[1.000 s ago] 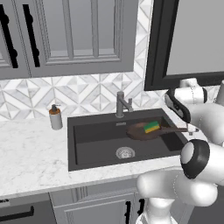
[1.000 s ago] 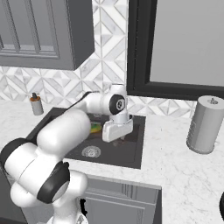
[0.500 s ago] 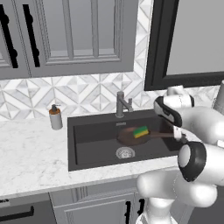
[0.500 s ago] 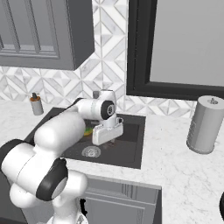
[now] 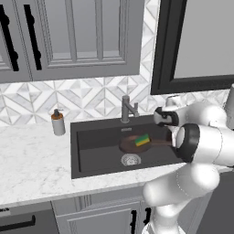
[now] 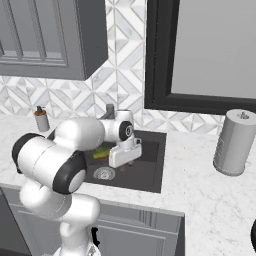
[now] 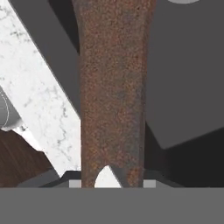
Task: Pick the pan and sponge and place them into the sink. Then turn on the water.
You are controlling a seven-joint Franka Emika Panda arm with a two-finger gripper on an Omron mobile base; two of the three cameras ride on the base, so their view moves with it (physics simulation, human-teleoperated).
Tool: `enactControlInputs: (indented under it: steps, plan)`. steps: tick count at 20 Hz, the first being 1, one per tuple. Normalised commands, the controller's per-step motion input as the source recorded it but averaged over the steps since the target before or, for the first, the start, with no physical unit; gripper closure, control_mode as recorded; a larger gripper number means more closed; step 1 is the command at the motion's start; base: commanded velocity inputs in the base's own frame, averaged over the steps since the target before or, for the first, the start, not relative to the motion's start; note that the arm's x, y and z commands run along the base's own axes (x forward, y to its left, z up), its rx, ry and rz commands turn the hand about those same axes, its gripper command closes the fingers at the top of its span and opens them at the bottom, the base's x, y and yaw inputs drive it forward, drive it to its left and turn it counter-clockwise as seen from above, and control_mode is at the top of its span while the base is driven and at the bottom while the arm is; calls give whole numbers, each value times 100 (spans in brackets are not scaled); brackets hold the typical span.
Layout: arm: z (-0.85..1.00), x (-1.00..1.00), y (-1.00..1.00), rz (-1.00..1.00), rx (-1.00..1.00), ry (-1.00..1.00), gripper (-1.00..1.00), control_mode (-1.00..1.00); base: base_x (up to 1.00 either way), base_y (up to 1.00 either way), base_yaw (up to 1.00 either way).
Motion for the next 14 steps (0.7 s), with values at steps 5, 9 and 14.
enactControlInputs:
  steps: [5, 9, 14]
  plan:
    - [-45, 19, -1, 0, 3, 0, 100, -100, 0, 0, 0]
    - [-39, 12, 0, 0, 6, 0, 100, -100, 0, 0, 0]
    - [-46, 3, 0, 0, 6, -4, 100, -100, 0, 0, 0]
